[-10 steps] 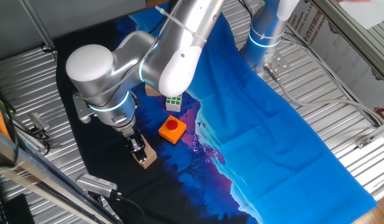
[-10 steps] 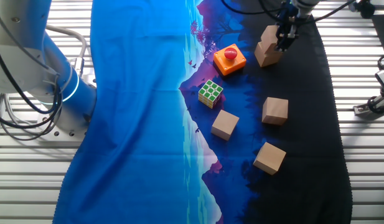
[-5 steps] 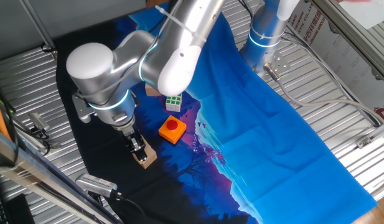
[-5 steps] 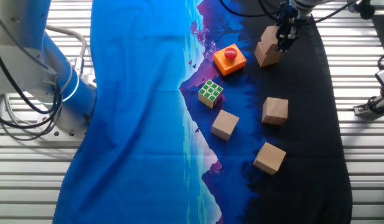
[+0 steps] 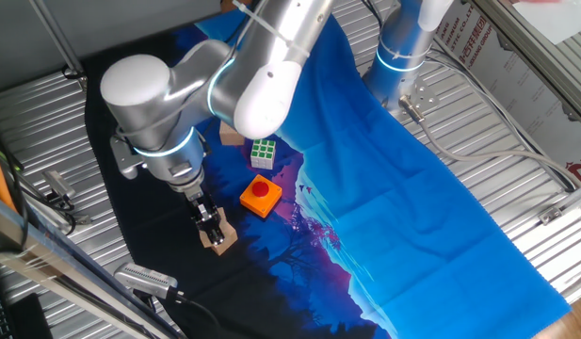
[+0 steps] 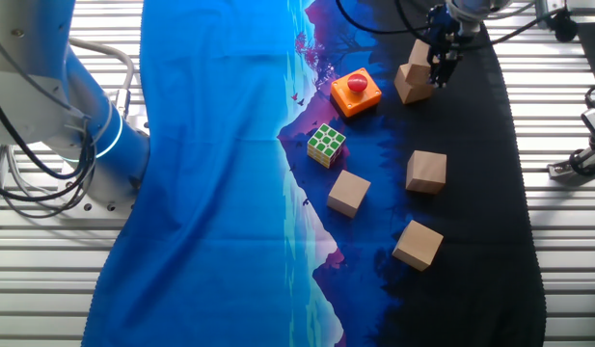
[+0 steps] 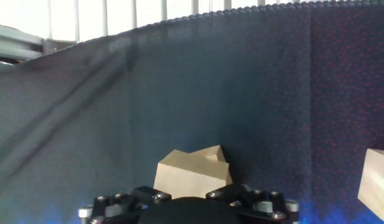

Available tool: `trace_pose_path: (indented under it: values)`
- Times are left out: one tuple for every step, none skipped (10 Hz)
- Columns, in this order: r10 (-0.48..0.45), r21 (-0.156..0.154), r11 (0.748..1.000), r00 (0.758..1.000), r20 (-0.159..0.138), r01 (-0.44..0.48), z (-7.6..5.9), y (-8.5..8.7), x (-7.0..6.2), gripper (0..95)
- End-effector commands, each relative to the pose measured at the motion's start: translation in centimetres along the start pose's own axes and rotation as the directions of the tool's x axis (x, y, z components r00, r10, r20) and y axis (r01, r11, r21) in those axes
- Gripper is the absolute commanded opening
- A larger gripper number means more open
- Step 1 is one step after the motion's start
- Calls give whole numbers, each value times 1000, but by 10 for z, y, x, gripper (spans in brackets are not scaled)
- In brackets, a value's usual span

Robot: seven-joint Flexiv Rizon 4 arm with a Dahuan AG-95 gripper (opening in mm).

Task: Stack the blocks in a vertical line of five

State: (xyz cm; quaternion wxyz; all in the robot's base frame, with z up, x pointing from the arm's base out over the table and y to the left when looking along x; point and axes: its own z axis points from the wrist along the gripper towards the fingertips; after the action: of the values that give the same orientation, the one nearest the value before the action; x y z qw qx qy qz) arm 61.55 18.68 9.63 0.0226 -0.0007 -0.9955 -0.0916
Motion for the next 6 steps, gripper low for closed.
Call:
trace_pose_path:
  values:
    - [5,-24,1000,1000,2,-5,-1,0,0,950]
    - [4,-25,1000,1000,3,-4,-1,0,0,950]
    - [0,-24,1000,1000,4,0,-1,-1,0,950]
    - [-19,-21,1000,1000,6,19,-4,-3,0,950]
    - [-45,-20,999,999,5,45,-10,-9,0,950]
    - [-67,-22,998,998,3,67,-21,-18,-1,760]
